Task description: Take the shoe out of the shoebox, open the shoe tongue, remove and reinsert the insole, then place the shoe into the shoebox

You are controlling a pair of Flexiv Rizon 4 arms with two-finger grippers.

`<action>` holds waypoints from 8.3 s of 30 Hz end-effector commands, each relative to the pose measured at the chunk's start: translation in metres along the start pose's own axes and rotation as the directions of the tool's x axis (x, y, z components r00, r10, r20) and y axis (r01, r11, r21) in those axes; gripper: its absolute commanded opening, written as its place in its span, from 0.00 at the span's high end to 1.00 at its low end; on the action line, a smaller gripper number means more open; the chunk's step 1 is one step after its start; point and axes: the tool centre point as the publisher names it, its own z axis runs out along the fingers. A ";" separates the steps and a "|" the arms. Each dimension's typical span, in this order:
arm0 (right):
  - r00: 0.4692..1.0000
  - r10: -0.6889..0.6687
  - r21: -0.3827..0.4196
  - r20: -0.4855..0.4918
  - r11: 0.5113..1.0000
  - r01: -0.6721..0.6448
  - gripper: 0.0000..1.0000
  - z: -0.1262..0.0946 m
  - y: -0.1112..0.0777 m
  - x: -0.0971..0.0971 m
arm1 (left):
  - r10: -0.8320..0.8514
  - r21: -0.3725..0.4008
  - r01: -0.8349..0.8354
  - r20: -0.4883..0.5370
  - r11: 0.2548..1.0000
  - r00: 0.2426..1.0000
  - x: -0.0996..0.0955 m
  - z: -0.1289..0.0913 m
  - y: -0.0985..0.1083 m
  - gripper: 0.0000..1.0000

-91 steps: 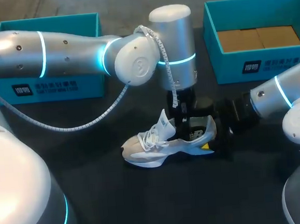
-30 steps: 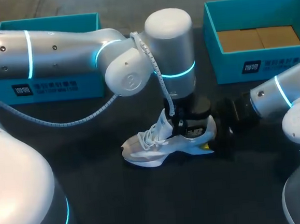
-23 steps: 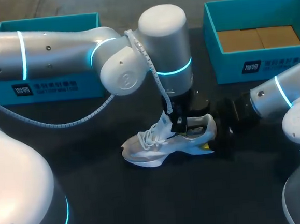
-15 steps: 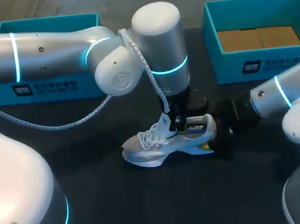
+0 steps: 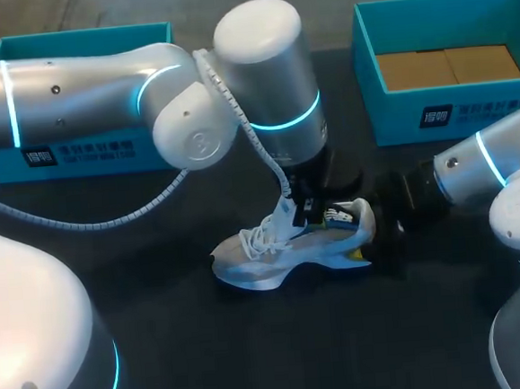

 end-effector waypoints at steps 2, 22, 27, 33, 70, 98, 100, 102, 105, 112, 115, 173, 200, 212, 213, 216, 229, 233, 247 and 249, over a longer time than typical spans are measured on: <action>1.000 0.000 0.003 0.001 1.000 0.000 1.00 0.001 0.001 0.000 | 0.009 0.018 -0.010 0.016 1.000 1.000 0.003 -0.007 -0.003 1.00; 1.000 0.000 0.003 0.001 1.000 0.000 1.00 0.001 0.001 0.000 | 0.033 0.038 -0.034 0.027 0.999 0.999 0.000 -0.012 -0.019 0.72; 1.000 0.000 0.003 0.001 1.000 0.000 1.00 0.001 0.001 0.000 | 0.033 0.035 -0.034 0.036 0.999 0.999 0.002 -0.020 -0.018 0.37; 1.000 0.000 0.003 0.001 1.000 0.000 1.00 0.001 0.001 0.000 | 0.048 0.038 -0.050 0.066 0.998 0.997 0.005 -0.035 -0.021 0.30; 1.000 0.000 0.003 0.001 1.000 0.000 1.00 0.001 0.001 0.000 | 0.071 0.062 -0.075 0.064 0.995 0.995 0.016 -0.041 -0.014 1.00; 1.000 0.000 0.003 0.001 1.000 0.000 1.00 0.001 0.001 0.000 | 0.075 0.008 -0.079 0.262 0.997 0.962 0.044 -0.076 -0.022 1.00; 1.000 0.000 0.003 0.001 1.000 0.000 1.00 0.001 0.001 0.000 | 0.070 0.003 -0.073 0.258 0.997 0.964 0.043 -0.076 -0.022 1.00; 1.000 0.000 0.003 0.001 1.000 0.000 1.00 0.001 0.001 0.000 | 0.070 0.003 -0.073 0.258 0.997 0.964 0.043 -0.076 -0.022 1.00; 1.000 0.000 0.003 0.001 1.000 0.000 1.00 0.001 0.001 0.000 | 0.070 0.003 -0.073 0.258 0.997 0.964 0.043 -0.076 -0.022 1.00; 1.000 0.000 0.003 0.001 1.000 0.000 1.00 0.001 0.001 0.000 | 0.070 0.003 -0.073 0.258 0.997 0.964 0.043 -0.076 -0.022 1.00; 1.000 0.000 0.003 0.001 1.000 0.000 1.00 0.001 0.001 0.000 | 0.070 0.003 -0.073 0.258 0.997 0.964 0.043 -0.076 -0.022 1.00; 1.000 0.000 0.003 0.001 1.000 0.000 1.00 0.001 0.001 0.000 | 0.132 -0.065 -0.115 0.393 0.991 0.910 0.030 -0.055 -0.019 0.93; 1.000 0.000 0.003 0.001 1.000 0.000 1.00 0.001 0.001 0.000 | 0.049 -0.075 -0.006 0.583 0.997 0.811 0.006 -0.016 -0.034 0.58; 1.000 0.000 0.003 0.001 1.000 0.000 1.00 0.001 0.001 0.000 | -0.007 -0.069 0.077 0.695 0.995 0.719 0.000 -0.009 -0.034 0.53; 1.000 0.000 0.003 0.001 1.000 0.000 1.00 0.001 0.001 0.000 | -0.014 -0.071 0.090 0.707 0.993 0.707 -0.001 -0.009 -0.033 0.53; 1.000 0.000 0.003 0.001 1.000 0.000 1.00 0.001 0.001 0.000 | -0.023 -0.063 0.100 0.723 0.993 0.690 -0.004 -0.009 -0.032 0.54; 1.000 0.000 0.003 0.001 1.000 0.000 1.00 0.001 0.001 0.000 | -0.026 -0.066 0.130 0.797 0.989 0.603 -0.007 -0.005 -0.026 0.56; 1.000 0.000 0.003 0.001 1.000 0.000 1.00 0.001 0.001 0.000 | -0.031 -0.072 0.148 0.802 0.986 0.597 -0.010 -0.003 -0.022 0.56; 1.000 0.000 0.003 0.001 1.000 0.000 1.00 0.001 0.001 0.000 | -0.053 -0.056 0.165 0.808 0.985 0.587 -0.016 -0.002 -0.024 0.80; 1.000 0.000 0.003 0.001 1.000 0.000 1.00 0.001 0.001 0.000 | -0.056 -0.054 0.169 0.809 0.984 0.586 -0.017 -0.002 -0.022 0.88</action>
